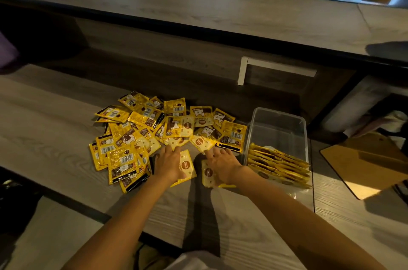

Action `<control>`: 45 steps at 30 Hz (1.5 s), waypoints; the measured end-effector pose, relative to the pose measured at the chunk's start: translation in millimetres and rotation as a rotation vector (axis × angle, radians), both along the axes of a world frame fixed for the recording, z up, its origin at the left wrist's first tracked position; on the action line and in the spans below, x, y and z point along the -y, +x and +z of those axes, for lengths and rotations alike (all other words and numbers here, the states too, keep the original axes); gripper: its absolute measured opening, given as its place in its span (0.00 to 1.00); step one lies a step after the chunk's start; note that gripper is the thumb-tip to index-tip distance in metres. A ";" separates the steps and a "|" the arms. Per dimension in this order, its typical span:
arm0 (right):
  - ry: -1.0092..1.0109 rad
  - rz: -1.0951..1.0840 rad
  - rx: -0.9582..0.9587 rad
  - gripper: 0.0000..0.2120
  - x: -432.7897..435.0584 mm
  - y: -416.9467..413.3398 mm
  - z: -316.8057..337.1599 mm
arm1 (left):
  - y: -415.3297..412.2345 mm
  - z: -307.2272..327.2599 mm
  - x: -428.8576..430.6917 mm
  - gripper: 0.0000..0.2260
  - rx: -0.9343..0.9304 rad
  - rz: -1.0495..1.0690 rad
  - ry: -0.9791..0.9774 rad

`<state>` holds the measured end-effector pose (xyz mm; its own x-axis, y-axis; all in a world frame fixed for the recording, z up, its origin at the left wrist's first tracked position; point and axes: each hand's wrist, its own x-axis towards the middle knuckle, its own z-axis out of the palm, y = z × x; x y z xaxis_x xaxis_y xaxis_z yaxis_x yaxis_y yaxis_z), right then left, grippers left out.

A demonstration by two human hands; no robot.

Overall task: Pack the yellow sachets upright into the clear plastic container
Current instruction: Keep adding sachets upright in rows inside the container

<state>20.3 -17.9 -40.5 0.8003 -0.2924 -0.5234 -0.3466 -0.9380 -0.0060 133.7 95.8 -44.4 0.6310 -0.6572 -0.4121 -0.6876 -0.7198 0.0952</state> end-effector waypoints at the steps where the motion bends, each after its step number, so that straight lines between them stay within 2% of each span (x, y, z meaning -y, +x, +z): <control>1: 0.031 -0.043 -0.010 0.46 -0.3 -0.2 1.0 | 0.1 2.2 0.2 0.35 -0.026 0.027 -0.016; 3: 0.112 -0.160 -0.004 0.48 -2.4 -1.6 2.2 | 0.8 6.7 -0.6 0.33 -0.087 0.078 -0.060; 7: 0.152 -0.277 0.088 0.36 -6.2 -4.2 2.6 | 4.8 13.9 -4.9 0.26 -0.216 0.267 -0.218; 10: 0.167 -0.288 0.224 0.23 -8.4 -1.4 8.9 | 10.4 21.0 -6.6 0.07 -0.281 0.344 -0.361; 12: 0.183 -0.313 0.343 0.15 -8.8 3.4 16.3 | 12.9 29.7 -4.6 0.05 -0.315 0.387 -0.468; 15: 0.241 -0.401 0.544 0.12 -3.1 9.8 33.0 | 13.0 50.5 2.1 0.15 -0.275 0.407 -0.615; 18: 0.262 -0.452 0.734 0.17 10.7 7.3 57.9 | 13.0 72.9 13.0 0.12 -0.209 0.368 -0.733; 22: 0.227 -0.570 0.907 0.11 33.8 -7.4 90.8 | 8.3 101.5 35.9 0.07 -0.167 0.315 -0.891; 26: 0.239 -0.759 1.060 0.11 58.1 -35.6 112.7 | -7.4 124.3 66.6 0.05 -0.168 0.197 -0.964; 30: 0.149 -0.922 1.095 0.10 85.4 -73.5 116.8 | -31.5 126.5 102.2 0.04 -0.252 0.068 -0.957; 37: 0.104 -1.132 1.017 0.09 106.0 -127.3 88.8 | -81.9 101.7 144.0 0.06 -0.411 -0.139 -0.790; 39: 0.127 -1.139 0.986 0.09 107.7 -135.4 78.3 | -88.9 90.9 149.5 0.07 -0.466 -0.186 -0.725; 43: 0.254 -1.068 0.890 0.11 107.6 -145.0 67.2 | -93.4 73.0 151.9 0.04 -0.518 -0.255 -0.529; 45: 0.269 -0.988 0.821 0.14 108.1 -147.0 64.1 | -91.6 66.7 150.2 0.08 -0.519 -0.266 -0.483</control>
